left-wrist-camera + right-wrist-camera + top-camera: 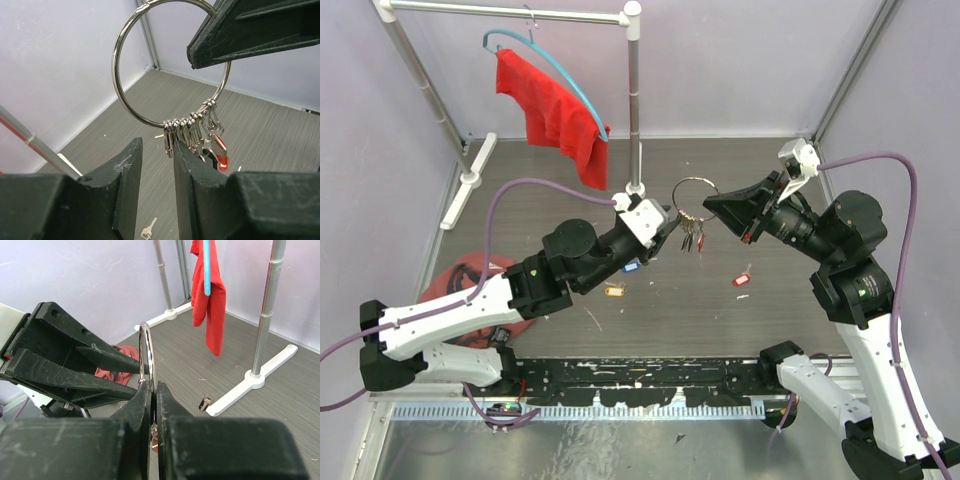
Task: Put the keys on the keyring
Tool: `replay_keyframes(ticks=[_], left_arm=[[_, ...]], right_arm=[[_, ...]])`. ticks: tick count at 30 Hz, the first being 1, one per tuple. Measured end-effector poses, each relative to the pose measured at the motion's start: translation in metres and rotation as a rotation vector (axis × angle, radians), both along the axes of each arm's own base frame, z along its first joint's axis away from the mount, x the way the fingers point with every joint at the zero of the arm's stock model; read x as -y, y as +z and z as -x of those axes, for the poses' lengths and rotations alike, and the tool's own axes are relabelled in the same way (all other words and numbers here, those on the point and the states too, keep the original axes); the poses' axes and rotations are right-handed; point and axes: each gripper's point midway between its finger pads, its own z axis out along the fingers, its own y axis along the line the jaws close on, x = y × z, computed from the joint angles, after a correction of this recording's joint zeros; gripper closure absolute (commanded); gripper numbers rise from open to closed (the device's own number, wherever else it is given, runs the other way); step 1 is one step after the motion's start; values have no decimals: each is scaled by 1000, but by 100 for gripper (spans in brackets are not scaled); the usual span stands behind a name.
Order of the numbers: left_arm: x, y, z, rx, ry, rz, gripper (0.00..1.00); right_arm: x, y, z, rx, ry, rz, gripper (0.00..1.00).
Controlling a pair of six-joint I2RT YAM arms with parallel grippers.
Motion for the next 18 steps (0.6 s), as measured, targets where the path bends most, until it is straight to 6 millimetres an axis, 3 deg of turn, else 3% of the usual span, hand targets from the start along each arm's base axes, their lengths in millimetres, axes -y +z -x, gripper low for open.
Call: replay_keyframes(ticks=[7, 18], left_arm=[[4, -3, -4, 3, 13, -2, 64], [8, -9, -7, 4, 27, -16, 78]], right_arm=[[0, 0, 0, 0, 0, -1, 96], [0, 0, 0, -5, 1, -4, 96]])
